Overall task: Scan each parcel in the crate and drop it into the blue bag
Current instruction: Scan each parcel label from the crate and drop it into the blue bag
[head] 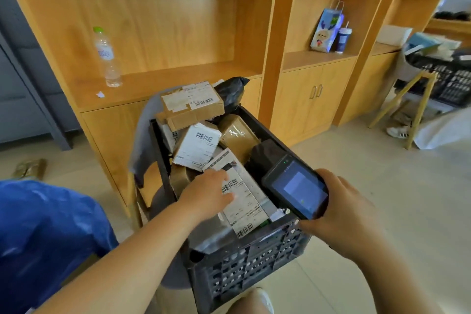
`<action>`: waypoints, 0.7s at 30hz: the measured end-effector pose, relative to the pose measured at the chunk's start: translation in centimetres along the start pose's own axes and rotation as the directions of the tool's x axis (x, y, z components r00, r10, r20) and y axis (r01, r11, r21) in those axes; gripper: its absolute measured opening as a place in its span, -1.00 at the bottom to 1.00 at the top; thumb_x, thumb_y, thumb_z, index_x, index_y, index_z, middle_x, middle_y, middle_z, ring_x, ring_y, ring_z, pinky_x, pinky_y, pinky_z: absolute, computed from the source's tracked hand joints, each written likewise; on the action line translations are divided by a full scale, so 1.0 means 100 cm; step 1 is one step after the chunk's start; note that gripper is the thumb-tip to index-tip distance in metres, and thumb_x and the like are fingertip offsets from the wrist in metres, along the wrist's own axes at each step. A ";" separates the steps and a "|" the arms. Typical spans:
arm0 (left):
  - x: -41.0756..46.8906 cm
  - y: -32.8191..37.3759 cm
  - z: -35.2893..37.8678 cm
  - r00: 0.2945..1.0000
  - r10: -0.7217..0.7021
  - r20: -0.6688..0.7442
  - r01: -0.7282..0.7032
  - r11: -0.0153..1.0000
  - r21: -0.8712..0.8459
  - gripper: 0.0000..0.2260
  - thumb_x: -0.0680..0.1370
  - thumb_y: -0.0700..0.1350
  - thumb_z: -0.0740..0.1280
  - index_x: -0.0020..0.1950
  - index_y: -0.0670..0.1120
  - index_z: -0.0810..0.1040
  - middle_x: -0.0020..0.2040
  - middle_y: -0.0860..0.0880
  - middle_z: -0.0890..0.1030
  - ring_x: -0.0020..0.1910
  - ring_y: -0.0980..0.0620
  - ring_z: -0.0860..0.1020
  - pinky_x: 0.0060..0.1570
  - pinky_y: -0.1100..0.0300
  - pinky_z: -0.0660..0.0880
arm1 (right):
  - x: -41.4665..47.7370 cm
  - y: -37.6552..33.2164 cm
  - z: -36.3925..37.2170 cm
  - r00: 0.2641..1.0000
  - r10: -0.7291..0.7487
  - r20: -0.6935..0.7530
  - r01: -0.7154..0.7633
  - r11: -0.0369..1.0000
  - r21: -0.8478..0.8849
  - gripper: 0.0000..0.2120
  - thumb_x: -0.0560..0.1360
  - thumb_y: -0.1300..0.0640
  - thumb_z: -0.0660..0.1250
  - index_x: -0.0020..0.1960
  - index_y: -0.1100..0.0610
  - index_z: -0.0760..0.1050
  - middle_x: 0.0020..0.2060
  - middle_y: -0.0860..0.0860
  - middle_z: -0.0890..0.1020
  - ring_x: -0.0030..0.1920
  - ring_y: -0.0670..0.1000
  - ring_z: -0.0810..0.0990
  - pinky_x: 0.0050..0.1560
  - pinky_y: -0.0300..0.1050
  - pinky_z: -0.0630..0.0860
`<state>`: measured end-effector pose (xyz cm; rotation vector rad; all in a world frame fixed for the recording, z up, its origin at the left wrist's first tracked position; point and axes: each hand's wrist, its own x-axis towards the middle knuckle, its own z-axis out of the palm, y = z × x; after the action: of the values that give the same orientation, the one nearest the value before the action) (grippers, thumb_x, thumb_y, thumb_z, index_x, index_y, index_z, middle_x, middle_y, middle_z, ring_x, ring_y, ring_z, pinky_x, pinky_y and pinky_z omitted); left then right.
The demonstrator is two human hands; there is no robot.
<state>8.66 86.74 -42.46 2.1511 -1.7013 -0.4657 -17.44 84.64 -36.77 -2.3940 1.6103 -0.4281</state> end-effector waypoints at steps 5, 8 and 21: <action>0.043 0.008 0.020 0.987 -0.133 0.086 0.127 0.990 0.065 -0.11 0.44 0.22 0.38 0.56 -0.10 -0.02 0.53 -0.14 0.10 0.50 -0.19 0.07 0.41 -0.06 0.18 | 0.007 0.020 0.003 0.999 0.038 0.014 -0.038 0.999 -0.002 -0.14 0.11 -0.23 0.45 0.33 -0.12 0.19 -0.08 -0.13 0.43 -0.15 -0.03 0.46 -0.13 -0.02 0.50; 0.058 0.001 0.024 0.963 -0.195 0.186 0.184 0.980 0.078 0.06 0.37 0.27 0.43 0.57 -0.13 -0.17 0.57 -0.16 0.01 0.54 -0.19 -0.03 0.47 -0.07 0.05 | 0.010 0.026 0.006 0.999 0.048 0.026 -0.048 0.999 -0.014 -0.13 0.12 -0.23 0.45 0.35 -0.13 0.17 -0.06 -0.14 0.44 -0.14 -0.03 0.46 -0.14 -0.05 0.50; 0.060 -0.005 -0.007 0.994 -0.111 -0.022 0.106 0.978 -0.178 -0.64 0.49 0.09 0.38 0.26 0.05 0.50 0.12 -0.04 0.49 0.11 -0.04 0.49 -0.07 0.15 0.41 | 0.016 0.029 0.012 0.998 0.063 0.025 -0.063 0.998 0.011 -0.13 0.11 -0.19 0.47 0.34 -0.11 0.19 -0.05 -0.13 0.45 -0.14 -0.03 0.46 -0.14 -0.05 0.50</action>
<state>10.75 81.01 -42.30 2.1181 -1.4717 -0.5854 -18.98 82.05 -38.66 -2.3240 1.6632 -0.3939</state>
